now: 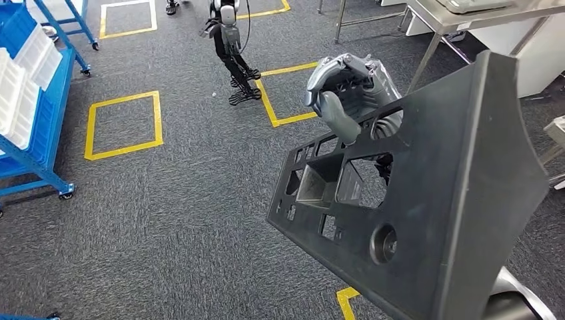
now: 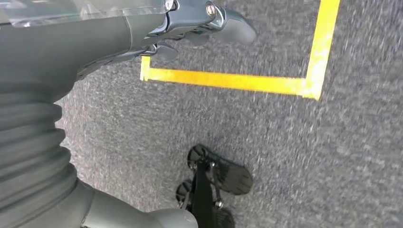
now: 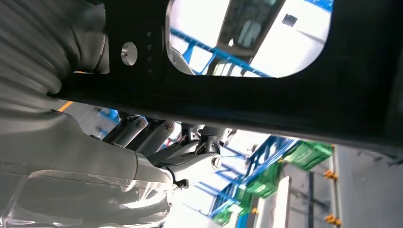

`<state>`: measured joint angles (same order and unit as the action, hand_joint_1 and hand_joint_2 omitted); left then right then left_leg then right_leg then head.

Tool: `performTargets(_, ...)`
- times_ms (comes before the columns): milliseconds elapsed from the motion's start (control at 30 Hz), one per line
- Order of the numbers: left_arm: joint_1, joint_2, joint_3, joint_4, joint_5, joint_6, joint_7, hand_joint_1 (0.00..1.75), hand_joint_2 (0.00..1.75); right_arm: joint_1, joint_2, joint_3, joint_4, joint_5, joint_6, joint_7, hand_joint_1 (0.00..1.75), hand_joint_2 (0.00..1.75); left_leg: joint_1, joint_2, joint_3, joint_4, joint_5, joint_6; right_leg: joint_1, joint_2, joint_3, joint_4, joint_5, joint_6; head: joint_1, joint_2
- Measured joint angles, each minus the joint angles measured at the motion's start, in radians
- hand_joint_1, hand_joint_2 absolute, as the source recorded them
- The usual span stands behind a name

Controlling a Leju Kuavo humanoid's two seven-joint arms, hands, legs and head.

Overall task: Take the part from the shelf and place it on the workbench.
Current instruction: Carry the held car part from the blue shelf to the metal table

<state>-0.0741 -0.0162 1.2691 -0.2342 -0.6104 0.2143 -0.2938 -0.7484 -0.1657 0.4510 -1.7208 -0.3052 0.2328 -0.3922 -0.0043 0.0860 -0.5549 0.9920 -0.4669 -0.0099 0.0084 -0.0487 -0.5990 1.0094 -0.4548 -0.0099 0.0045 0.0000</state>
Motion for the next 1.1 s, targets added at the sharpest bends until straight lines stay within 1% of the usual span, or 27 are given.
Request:
performTargets(33,-0.001,-0.002,0.000,0.000,0.000,0.000,0.001,0.00,1.75,0.001,0.000,0.000,0.002,0.002,0.000,0.000,1.75,1.75,0.001,0.004,0.000,0.000,-0.003,-0.006,-0.002,0.010,0.000,-0.002,0.002,-0.005,-0.001,0.000)
performTargets(100,-0.001,-0.006,0.000,0.000,0.000,0.000,0.003,0.00,1.75,0.001,0.001,0.000,0.004,0.004,-0.001,0.000,1.75,1.75,0.005,-0.020,-0.009,0.029,-0.028,-0.017,-0.007,0.027,0.003,-0.007,0.006,-0.016,-0.001,0.000)
performTargets(167,0.001,-0.009,0.000,0.000,0.000,-0.001,0.005,0.00,1.75,0.001,0.003,0.002,0.007,0.005,-0.001,0.000,1.75,1.75,0.011,-0.061,-0.055,0.138,-0.088,-0.024,-0.009,0.044,0.005,-0.010,0.008,-0.022,-0.003,0.000)
performTargets(200,0.003,-0.009,0.000,0.000,0.000,-0.001,0.006,0.00,1.75,0.002,0.004,0.003,0.008,0.005,-0.001,0.000,1.75,1.75,0.012,-0.071,-0.090,0.211,-0.119,-0.026,-0.009,0.054,0.005,-0.009,0.009,-0.024,-0.003,0.000)
performTargets(233,0.005,-0.010,0.000,0.000,0.000,-0.001,0.008,0.00,1.75,0.004,0.005,0.004,0.011,0.005,0.000,0.001,1.75,1.75,0.013,-0.075,-0.120,0.272,-0.138,-0.028,-0.008,0.065,0.005,-0.009,0.009,-0.024,-0.004,0.000)
performTargets(267,0.007,-0.010,0.000,0.000,-0.001,-0.001,0.009,0.00,1.75,0.006,0.005,0.005,0.013,0.005,0.000,0.002,1.75,1.75,0.013,-0.077,-0.136,0.300,-0.137,-0.028,-0.007,0.076,0.005,-0.008,0.009,-0.024,-0.003,0.000)
performTargets(300,0.008,-0.012,0.000,0.000,-0.002,-0.001,0.011,0.00,1.75,0.007,0.005,0.006,0.015,0.004,0.002,0.002,1.75,1.75,0.013,-0.078,-0.134,0.288,-0.117,-0.026,-0.007,0.088,0.006,-0.007,0.008,-0.024,-0.004,0.000)
performTargets(333,0.008,-0.012,0.000,0.000,-0.004,-0.001,0.012,0.00,1.75,0.008,0.005,0.006,0.017,0.003,0.003,0.003,1.75,1.75,0.013,-0.083,-0.113,0.235,-0.080,-0.024,-0.007,0.100,0.007,-0.006,0.008,-0.023,-0.003,0.000)
performTargets(400,0.009,-0.013,0.000,0.000,-0.009,0.000,0.015,0.00,1.75,0.007,0.004,0.006,0.023,-0.002,0.007,0.002,1.75,1.75,0.016,-0.121,-0.054,0.093,-0.010,-0.016,-0.008,0.122,0.006,-0.003,0.007,-0.019,-0.003,0.000)
performTargets(433,0.010,-0.014,0.000,0.000,-0.013,0.000,0.017,0.00,1.75,0.008,0.004,0.006,0.026,-0.005,0.009,0.001,1.75,1.75,0.016,-0.141,-0.032,0.043,0.006,-0.013,-0.009,0.133,0.003,-0.001,0.008,-0.015,-0.003,0.000)
performTargets(467,0.011,-0.014,-0.001,0.000,-0.015,0.000,0.019,0.00,1.75,0.008,0.004,0.006,0.030,-0.008,0.012,0.000,1.75,1.75,0.016,-0.155,-0.022,0.017,0.010,-0.010,-0.011,0.143,-0.002,0.000,0.010,-0.009,-0.003,0.000)
performTargets(533,0.011,-0.015,-0.002,0.000,-0.021,0.000,0.021,0.00,1.75,0.010,0.003,0.004,0.037,-0.012,0.017,-0.003,1.75,1.75,0.014,-0.146,-0.018,0.008,0.009,-0.002,-0.015,0.161,-0.011,-0.001,0.015,0.005,-0.003,0.000)
performTargets(567,0.010,-0.016,-0.002,0.000,-0.023,0.000,0.021,0.00,1.75,0.010,0.002,0.003,0.040,-0.013,0.019,-0.005,1.75,1.75,0.014,-0.136,-0.016,0.003,0.013,0.004,-0.015,0.154,-0.013,0.001,0.013,0.010,-0.003,0.000)
performTargets(600,0.009,-0.018,-0.003,0.000,-0.025,0.000,0.021,0.00,1.75,0.010,0.001,0.001,0.042,-0.013,0.020,-0.007,1.75,1.75,0.015,-0.125,-0.014,-0.004,0.017,0.011,-0.014,0.135,-0.021,0.016,0.001,0.015,-0.001,0.000)
performTargets(633,0.009,-0.019,-0.003,0.000,-0.026,0.000,0.020,0.00,1.75,0.010,0.000,0.000,0.044,-0.014,0.020,-0.009,1.75,1.75,0.016,-0.113,-0.012,-0.010,0.020,0.017,-0.012,0.110,-0.037,0.051,-0.022,0.019,0.001,0.000)
performTargets(667,0.009,-0.020,-0.003,0.000,-0.028,0.000,0.019,0.00,1.75,0.011,-0.001,0.000,0.046,-0.014,0.020,-0.010,1.75,1.75,0.015,-0.101,-0.011,-0.013,0.021,0.021,-0.013,0.083,-0.063,0.110,-0.055,0.021,0.002,0.000)
performTargets(700,0.011,-0.021,-0.003,0.000,-0.028,0.000,0.017,0.00,1.75,0.013,-0.002,0.000,0.047,-0.014,0.021,-0.012,1.75,1.75,0.014,-0.089,-0.011,-0.013,0.020,0.024,-0.014,0.069,-0.097,0.181,-0.089,0.024,0.004,0.000)
performTargets(733,0.012,-0.021,-0.003,0.000,-0.029,0.000,0.016,0.00,1.75,0.015,-0.003,-0.001,0.048,-0.014,0.021,-0.014,1.75,1.75,0.013,-0.077,-0.011,-0.013,0.020,0.025,-0.016,0.063,-0.127,0.246,-0.113,0.027,0.004,0.000)
performTargets(767,0.013,-0.021,-0.003,0.000,-0.029,0.000,0.015,0.00,1.75,0.019,-0.004,-0.001,0.048,-0.014,0.021,-0.014,1.75,1.75,0.013,-0.065,-0.011,-0.012,0.019,0.025,-0.018,0.061,-0.145,0.285,-0.121,0.030,0.004,0.000)
performTargets(800,0.012,-0.022,-0.003,0.000,-0.030,0.000,0.014,0.00,1.75,0.020,-0.007,-0.001,0.048,-0.014,0.021,-0.015,1.75,1.75,0.013,-0.055,-0.011,-0.011,0.018,0.025,-0.020,0.058,-0.143,0.284,-0.110,0.032,0.004,0.000)
performTargets(833,0.012,-0.022,-0.003,0.000,-0.030,0.000,0.014,0.00,1.75,0.021,-0.010,-0.002,0.048,-0.014,0.021,-0.016,1.75,1.75,0.013,-0.045,-0.011,-0.009,0.017,0.023,-0.021,0.052,-0.119,0.239,-0.082,0.032,0.004,0.000)
performTargets(900,0.012,-0.024,-0.004,0.000,-0.031,0.000,0.013,0.00,1.75,0.020,-0.014,-0.005,0.048,-0.014,0.022,-0.016,1.75,1.75,0.011,-0.028,-0.009,-0.003,0.011,0.017,-0.018,0.017,-0.039,0.091,-0.022,0.028,0.004,0.000)
performTargets(933,0.012,-0.024,-0.004,0.000,-0.031,0.000,0.013,0.00,1.75,0.019,-0.016,-0.007,0.047,-0.014,0.022,-0.016,1.75,1.75,0.008,-0.020,-0.009,0.000,0.008,0.013,-0.014,0.003,-0.010,0.034,-0.005,0.024,0.003,0.000)
performTargets(967,0.012,-0.025,-0.004,0.000,-0.032,0.000,0.012,0.00,1.75,0.018,-0.017,-0.008,0.045,-0.014,0.022,-0.017,1.75,1.75,0.006,-0.012,-0.009,0.002,0.006,0.008,-0.010,-0.005,0.004,0.004,0.001,0.019,0.003,0.000)
performTargets(1033,0.011,-0.025,-0.004,0.000,-0.035,-0.001,0.012,0.00,1.75,0.018,-0.020,-0.010,0.043,-0.014,0.021,-0.017,1.75,1.75,0.004,0.004,-0.006,0.003,0.003,-0.002,-0.007,0.009,0.003,-0.003,0.001,0.011,0.002,0.000)
performTargets(1067,0.010,-0.024,-0.004,0.000,-0.037,-0.002,0.011,0.00,1.75,0.019,-0.022,-0.010,0.042,-0.014,0.021,-0.017,1.75,1.75,0.006,0.004,-0.005,0.005,-0.001,-0.008,-0.009,0.018,0.003,-0.005,0.003,0.006,0.002,0.000)
performTargets(1100,0.010,-0.024,-0.005,0.000,-0.038,-0.005,0.009,0.00,1.75,0.019,-0.023,-0.010,0.040,-0.014,0.020,-0.017,1.75,1.75,0.008,-0.009,-0.008,0.018,-0.013,-0.013,-0.011,0.026,0.004,-0.008,0.006,0.001,0.001,0.000)
